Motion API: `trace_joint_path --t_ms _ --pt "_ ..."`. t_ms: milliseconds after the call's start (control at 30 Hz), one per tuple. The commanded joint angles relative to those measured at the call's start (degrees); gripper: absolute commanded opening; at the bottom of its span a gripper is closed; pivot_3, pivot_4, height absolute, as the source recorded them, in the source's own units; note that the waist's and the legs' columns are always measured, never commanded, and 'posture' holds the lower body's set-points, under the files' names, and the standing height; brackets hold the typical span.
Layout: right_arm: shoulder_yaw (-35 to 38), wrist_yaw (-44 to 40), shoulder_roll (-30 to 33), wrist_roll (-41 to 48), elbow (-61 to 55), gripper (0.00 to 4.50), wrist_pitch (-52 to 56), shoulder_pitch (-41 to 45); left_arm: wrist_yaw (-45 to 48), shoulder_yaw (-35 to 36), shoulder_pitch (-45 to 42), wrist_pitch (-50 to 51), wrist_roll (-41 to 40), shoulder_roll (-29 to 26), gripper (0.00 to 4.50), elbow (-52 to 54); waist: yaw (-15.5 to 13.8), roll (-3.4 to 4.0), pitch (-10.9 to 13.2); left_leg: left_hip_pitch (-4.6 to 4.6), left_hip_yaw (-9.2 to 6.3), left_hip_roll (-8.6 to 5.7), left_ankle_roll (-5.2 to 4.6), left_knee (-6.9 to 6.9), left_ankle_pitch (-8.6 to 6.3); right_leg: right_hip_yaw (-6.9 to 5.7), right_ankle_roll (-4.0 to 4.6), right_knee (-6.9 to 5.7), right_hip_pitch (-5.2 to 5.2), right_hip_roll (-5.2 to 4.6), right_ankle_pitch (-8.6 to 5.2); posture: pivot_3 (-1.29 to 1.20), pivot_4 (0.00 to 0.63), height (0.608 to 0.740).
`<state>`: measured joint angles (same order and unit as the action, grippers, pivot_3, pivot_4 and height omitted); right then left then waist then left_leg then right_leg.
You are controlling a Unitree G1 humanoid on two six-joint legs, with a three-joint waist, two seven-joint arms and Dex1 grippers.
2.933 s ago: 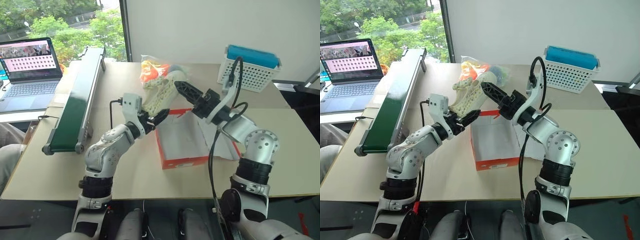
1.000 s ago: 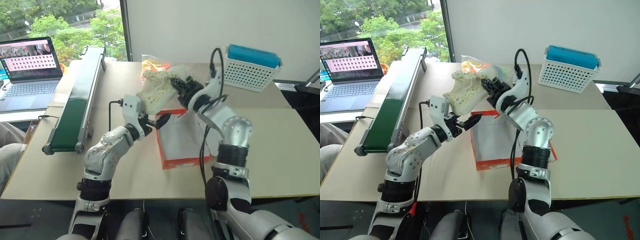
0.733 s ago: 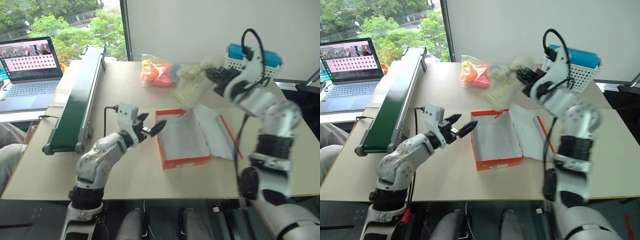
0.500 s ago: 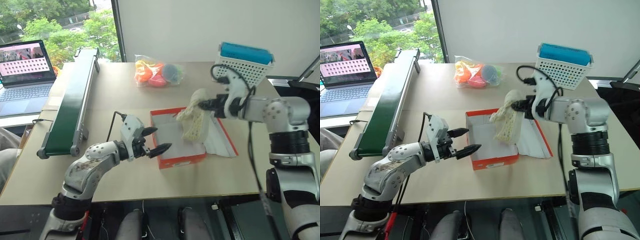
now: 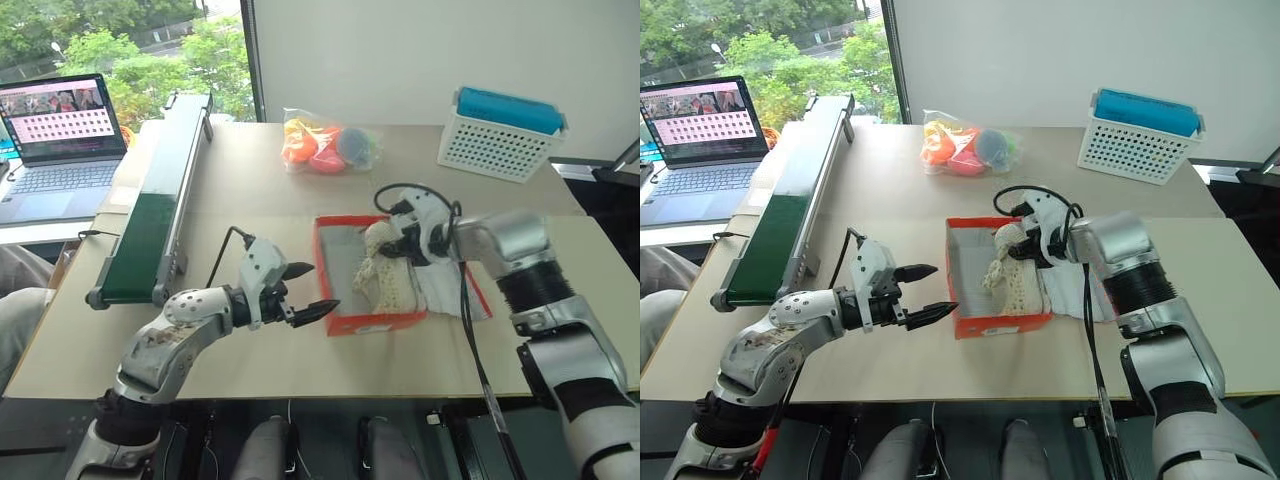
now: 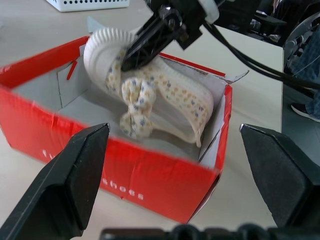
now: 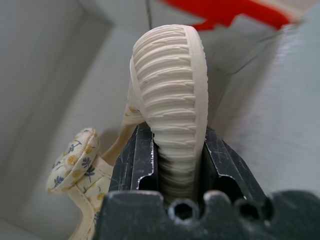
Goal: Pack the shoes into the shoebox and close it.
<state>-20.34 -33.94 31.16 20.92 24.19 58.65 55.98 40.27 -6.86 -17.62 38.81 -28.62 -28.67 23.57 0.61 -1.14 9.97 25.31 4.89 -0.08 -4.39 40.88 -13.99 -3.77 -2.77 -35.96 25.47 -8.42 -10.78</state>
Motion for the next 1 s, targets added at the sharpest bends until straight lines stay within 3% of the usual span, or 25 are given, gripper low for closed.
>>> trace_joint_path --t_ms 33,133,400,600,800,933,1000 --pt "-0.9 -1.5 -0.6 -4.5 1.6 0.82 -2.9 1.3 -0.6 0.4 0.0 -1.0 0.2 0.3 4.48 2.2 0.0 0.00 0.0 -0.01 -0.02 0.00 0.01 0.00 0.00 -0.03 0.00 0.01 -0.03 0.00 0.00 0.00 0.150 0.699" --pt "0.8 -1.5 -1.9 -5.6 2.0 0.82 -2.1 1.2 -1.0 0.8 0.2 -1.0 0.0 0.4 4.48 2.4 0.0 0.00 0.0 -0.02 -0.02 0.00 0.01 0.03 0.01 -0.03 0.00 0.03 -0.08 0.00 0.00 0.00 0.150 0.699" --pt "5.9 1.0 -4.5 -5.9 -4.4 3.45 3.1 3.1 -1.5 1.0 0.0 -1.3 0.4 0.3 4.50 1.9 0.0 0.00 0.0 -0.04 -0.05 0.00 0.15 0.02 0.09 -0.04 0.00 -0.02 -0.05 0.00 0.00 0.00 0.150 0.699" --pt "10.6 4.5 -6.3 -5.8 -10.7 3.45 9.3 5.4 -1.5 1.7 -1.9 -1.6 1.2 0.0 4.50 0.7 0.1 0.01 0.0 -0.04 -0.04 0.01 0.18 -0.01 0.11 -0.03 0.01 -0.04 0.00 0.00 0.01 0.00 0.150 0.699" --pt "10.2 7.9 -4.5 -10.2 -18.9 3.45 4.1 4.4 -7.4 6.1 -5.2 -5.0 3.9 2.9 4.50 -4.4 0.0 0.01 0.0 -0.03 -0.04 -0.03 0.18 0.00 0.10 -0.03 0.00 -0.04 0.00 -0.01 0.00 0.00 0.150 0.699" --pt "16.8 -1.8 -4.9 -0.3 -38.6 3.45 -6.1 -4.5 -29.0 17.6 -10.8 -9.9 11.4 9.2 4.50 -15.6 -0.3 -0.02 0.0 -0.03 -0.09 -0.03 0.17 -0.03 0.10 -0.08 -0.01 0.00 -0.04 0.01 0.01 0.00 0.150 0.699" --pt "21.0 -4.2 -5.4 4.9 -46.0 3.45 -7.0 -9.7 -34.8 21.1 -11.5 -10.3 13.4 10.0 4.50 -18.7 0.1 -0.03 0.0 -0.03 -0.13 -0.02 0.17 -0.06 0.10 -0.12 -0.02 0.04 -0.07 0.02 0.01 0.00 0.150 0.699"
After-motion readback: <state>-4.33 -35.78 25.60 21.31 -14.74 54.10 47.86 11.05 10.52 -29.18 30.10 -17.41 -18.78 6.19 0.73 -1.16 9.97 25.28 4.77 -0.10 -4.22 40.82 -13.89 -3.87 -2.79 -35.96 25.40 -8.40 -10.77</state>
